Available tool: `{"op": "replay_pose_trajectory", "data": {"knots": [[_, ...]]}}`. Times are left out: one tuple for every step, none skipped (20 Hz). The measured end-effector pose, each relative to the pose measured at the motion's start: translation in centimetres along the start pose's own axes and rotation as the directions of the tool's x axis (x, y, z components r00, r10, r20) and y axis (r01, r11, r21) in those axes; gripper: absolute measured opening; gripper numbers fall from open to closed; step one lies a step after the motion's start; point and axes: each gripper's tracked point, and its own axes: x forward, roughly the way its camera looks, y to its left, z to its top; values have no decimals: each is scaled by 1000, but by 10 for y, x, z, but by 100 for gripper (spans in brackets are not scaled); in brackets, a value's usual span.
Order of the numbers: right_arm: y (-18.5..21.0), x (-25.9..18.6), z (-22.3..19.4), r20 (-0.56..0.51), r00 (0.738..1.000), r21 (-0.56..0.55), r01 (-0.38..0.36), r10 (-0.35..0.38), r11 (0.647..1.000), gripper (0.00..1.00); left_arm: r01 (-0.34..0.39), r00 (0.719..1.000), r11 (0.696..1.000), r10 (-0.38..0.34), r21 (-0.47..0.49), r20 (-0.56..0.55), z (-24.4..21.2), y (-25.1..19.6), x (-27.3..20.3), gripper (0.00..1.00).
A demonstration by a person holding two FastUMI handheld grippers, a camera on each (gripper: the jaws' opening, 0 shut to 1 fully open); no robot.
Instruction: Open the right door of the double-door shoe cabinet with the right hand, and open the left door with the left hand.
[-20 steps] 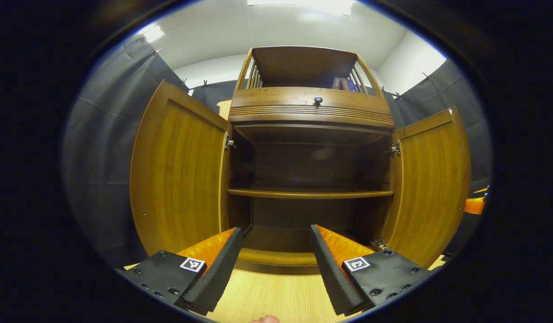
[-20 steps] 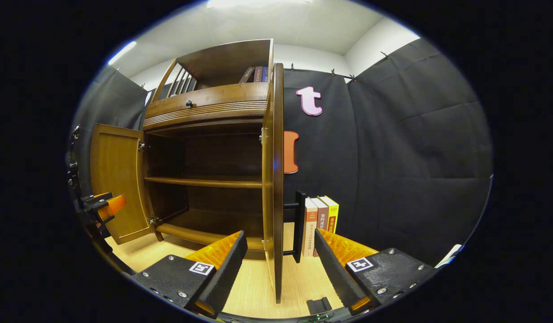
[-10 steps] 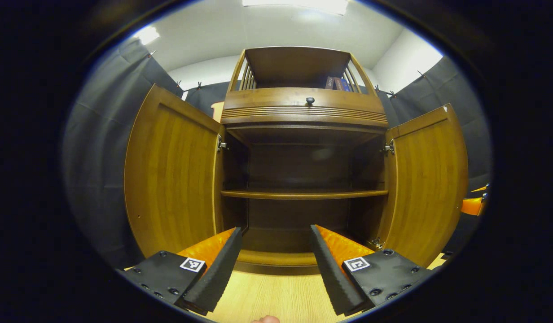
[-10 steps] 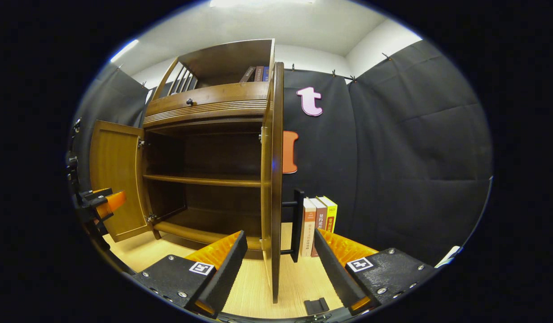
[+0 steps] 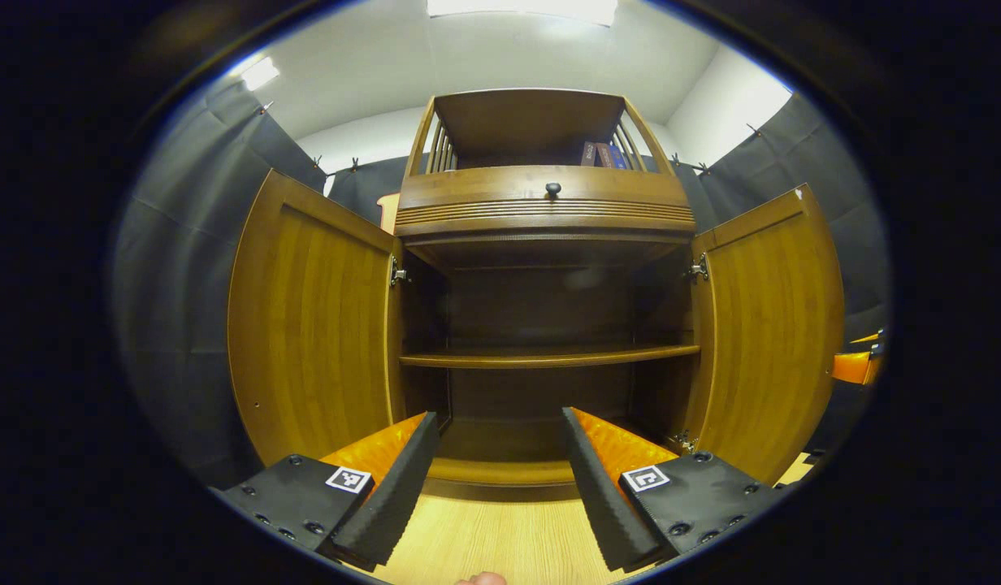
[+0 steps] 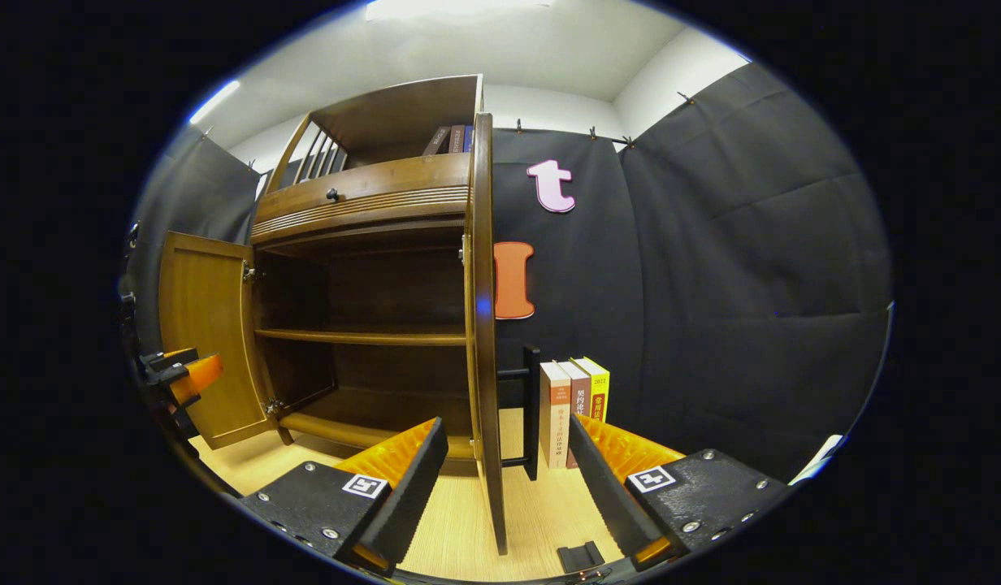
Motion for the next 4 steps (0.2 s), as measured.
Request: {"op": "replay_pose_trajectory", "data": {"knots": [[1,1,0,1,1000,0,-2,2,1000,99,-4,1000,1000,4,-1,-3,0,0,0,93],[2,2,-1,0,1000,-1,-5,5,1000,99,-7,1000,1000,7,-3,-7,-1,1,0,93],[3,3,-2,-1,1000,-3,-8,8,1000,99,-9,1000,1000,9,-6,-9,-1,2,0,93],[4,3,-3,-4,1000,-5,-11,11,1000,99,-8,1000,1000,8,-9,-11,-1,2,2,93]]}}
